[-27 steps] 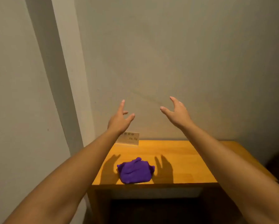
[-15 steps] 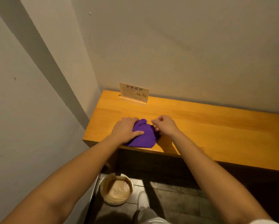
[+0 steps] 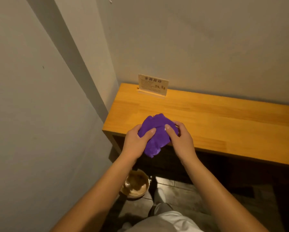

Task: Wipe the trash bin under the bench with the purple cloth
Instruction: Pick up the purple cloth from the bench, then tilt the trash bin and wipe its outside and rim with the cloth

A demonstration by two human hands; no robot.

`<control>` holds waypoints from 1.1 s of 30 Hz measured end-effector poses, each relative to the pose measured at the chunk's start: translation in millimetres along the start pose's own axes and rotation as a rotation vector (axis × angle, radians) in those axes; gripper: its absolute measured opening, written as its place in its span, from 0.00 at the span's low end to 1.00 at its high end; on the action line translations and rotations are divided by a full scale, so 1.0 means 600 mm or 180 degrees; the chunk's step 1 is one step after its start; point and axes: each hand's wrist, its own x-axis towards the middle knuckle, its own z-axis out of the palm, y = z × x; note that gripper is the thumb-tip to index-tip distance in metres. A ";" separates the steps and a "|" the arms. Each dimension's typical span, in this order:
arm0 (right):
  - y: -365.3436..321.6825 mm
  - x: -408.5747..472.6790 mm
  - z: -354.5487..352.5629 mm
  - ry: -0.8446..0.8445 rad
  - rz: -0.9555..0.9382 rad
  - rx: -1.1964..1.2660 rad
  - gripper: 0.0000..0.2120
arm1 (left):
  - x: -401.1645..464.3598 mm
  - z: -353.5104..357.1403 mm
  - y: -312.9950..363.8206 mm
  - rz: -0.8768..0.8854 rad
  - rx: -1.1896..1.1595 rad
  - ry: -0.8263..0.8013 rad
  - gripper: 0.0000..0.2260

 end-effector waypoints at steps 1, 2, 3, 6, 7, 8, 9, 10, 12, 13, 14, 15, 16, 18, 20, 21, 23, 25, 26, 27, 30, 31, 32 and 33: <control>0.002 -0.023 0.005 -0.0027 0.0096 0.0266 0.17 | -0.025 0.003 0.003 -0.0065 -0.0370 -0.0039 0.10; 0.005 -0.045 0.009 -0.0018 0.0107 0.0425 0.15 | -0.050 0.006 0.002 -0.0160 -0.0690 -0.0100 0.11; 0.007 -0.067 0.014 0.0026 0.0033 0.0479 0.12 | -0.073 0.005 -0.003 -0.0268 -0.0948 -0.0164 0.12; 0.024 -0.135 0.017 0.0046 -0.0385 -0.0142 0.12 | -0.131 -0.017 -0.041 -0.0661 -0.1546 -0.0174 0.12; 0.033 -0.162 0.015 -0.0094 -0.0498 -0.0392 0.16 | -0.149 -0.028 -0.057 -0.0784 -0.1653 -0.0133 0.12; 0.043 -0.186 0.012 -0.0286 -0.0544 -0.0559 0.19 | -0.164 -0.040 -0.071 -0.0867 -0.1673 -0.0079 0.10; 0.054 -0.210 0.009 -0.0437 -0.0471 -0.0666 0.22 | -0.180 -0.049 -0.086 -0.0926 -0.1603 -0.0008 0.09; 0.069 -0.233 0.003 -0.0429 -0.0370 -0.0781 0.27 | -0.199 -0.056 -0.103 -0.0960 -0.1396 0.0104 0.08; 0.097 -0.275 -0.006 0.0062 -0.0139 -0.0944 0.31 | -0.231 -0.062 -0.129 -0.0906 -0.0873 0.0315 0.09; 0.106 -0.294 -0.003 0.0228 -0.0009 -0.0851 0.30 | -0.245 -0.060 -0.136 -0.0852 -0.0641 0.0390 0.10; 0.112 -0.309 0.008 0.0205 0.0155 -0.0619 0.28 | -0.257 -0.056 -0.142 -0.0810 -0.0457 0.0442 0.12; 0.118 -0.322 0.024 0.0033 0.0370 -0.0337 0.26 | -0.270 -0.047 -0.148 -0.0769 -0.0305 0.0448 0.14; 0.124 -0.331 0.042 -0.0167 0.0572 -0.0126 0.27 | -0.280 -0.035 -0.154 -0.0697 -0.0151 0.0424 0.14; 0.146 -0.341 0.072 -0.0290 0.0760 0.0083 0.31 | -0.300 -0.008 -0.165 -0.0503 0.0178 0.0262 0.15; 0.175 -0.336 0.079 -0.0191 0.0817 0.0413 0.30 | -0.312 0.015 -0.184 -0.0309 0.0522 -0.0148 0.17; 0.196 -0.328 0.072 -0.0086 0.0963 0.0681 0.28 | -0.315 0.026 -0.198 -0.0287 0.0601 -0.0458 0.19; 0.250 -0.306 0.041 0.0212 0.1431 0.1258 0.24 | -0.311 0.042 -0.228 -0.0520 0.0441 -0.1042 0.20; 0.314 -0.279 0.008 0.0466 0.1762 0.1362 0.21 | -0.285 0.048 -0.277 -0.0684 0.0339 -0.1094 0.18; 0.356 -0.261 -0.006 0.0537 0.1850 0.1273 0.21 | -0.262 0.053 -0.316 -0.0726 0.0422 -0.0853 0.16; 0.402 -0.244 -0.017 0.0586 0.1917 0.1150 0.21 | -0.235 0.056 -0.361 -0.0778 0.0602 -0.0560 0.16; 0.570 -0.179 -0.029 0.0632 0.2096 0.0879 0.18 | -0.139 0.069 -0.533 -0.0962 0.1790 -0.0257 0.14; 0.629 -0.154 -0.026 0.0682 0.2087 0.0777 0.15 | -0.109 0.073 -0.602 -0.0955 0.2200 -0.0436 0.14; 0.672 -0.136 -0.024 0.0693 0.2058 0.0607 0.13 | -0.091 0.072 -0.654 -0.0964 0.2513 -0.0652 0.14; 0.730 -0.108 -0.016 0.0661 0.2023 0.0487 0.12 | -0.063 0.074 -0.720 -0.0940 0.2829 -0.0844 0.15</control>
